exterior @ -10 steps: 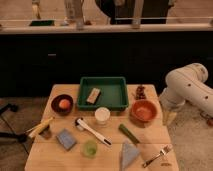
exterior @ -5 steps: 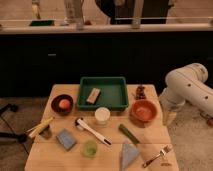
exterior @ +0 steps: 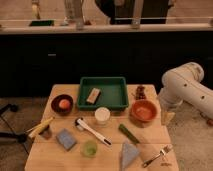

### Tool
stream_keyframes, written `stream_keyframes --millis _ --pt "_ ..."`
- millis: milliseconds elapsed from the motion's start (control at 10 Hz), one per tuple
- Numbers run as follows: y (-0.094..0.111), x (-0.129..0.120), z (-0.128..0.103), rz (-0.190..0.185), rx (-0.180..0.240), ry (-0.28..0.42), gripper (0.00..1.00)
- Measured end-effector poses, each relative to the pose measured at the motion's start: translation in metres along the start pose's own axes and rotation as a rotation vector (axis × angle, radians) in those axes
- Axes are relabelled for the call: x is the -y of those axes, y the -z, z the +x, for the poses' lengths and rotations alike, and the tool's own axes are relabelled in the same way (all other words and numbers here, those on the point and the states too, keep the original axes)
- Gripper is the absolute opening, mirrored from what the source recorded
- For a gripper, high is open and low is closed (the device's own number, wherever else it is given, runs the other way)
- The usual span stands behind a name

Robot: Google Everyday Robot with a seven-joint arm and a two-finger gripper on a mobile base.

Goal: Place apple in plastic cup

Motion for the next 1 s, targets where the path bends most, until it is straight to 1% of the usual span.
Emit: stream_keyframes --millis 100,200,300,400,500,700,800,1000 --pt "0.0 0.0 0.0 0.001 0.0 0.001 0.8" --pt "0.001 0.002 -0.002 0.011 0.011 0.008 0.8" --pt "0.004 0.003 -0.004 0.028 0.017 0.029 0.8" --pt "0.009 0.005 -0.013 0.054 0.028 0.076 0.8" --pt "0.013 0.008 -0.03 0.077 0.043 0.132 0.8" --pt "0.02 0.014 -0.062 0.123 0.056 0.245 0.8" --pt "0.025 0.017 -0.083 0.151 0.054 0.33 0.8" --pt "0.029 0.017 -0.112 0.173 0.041 0.467 0.8"
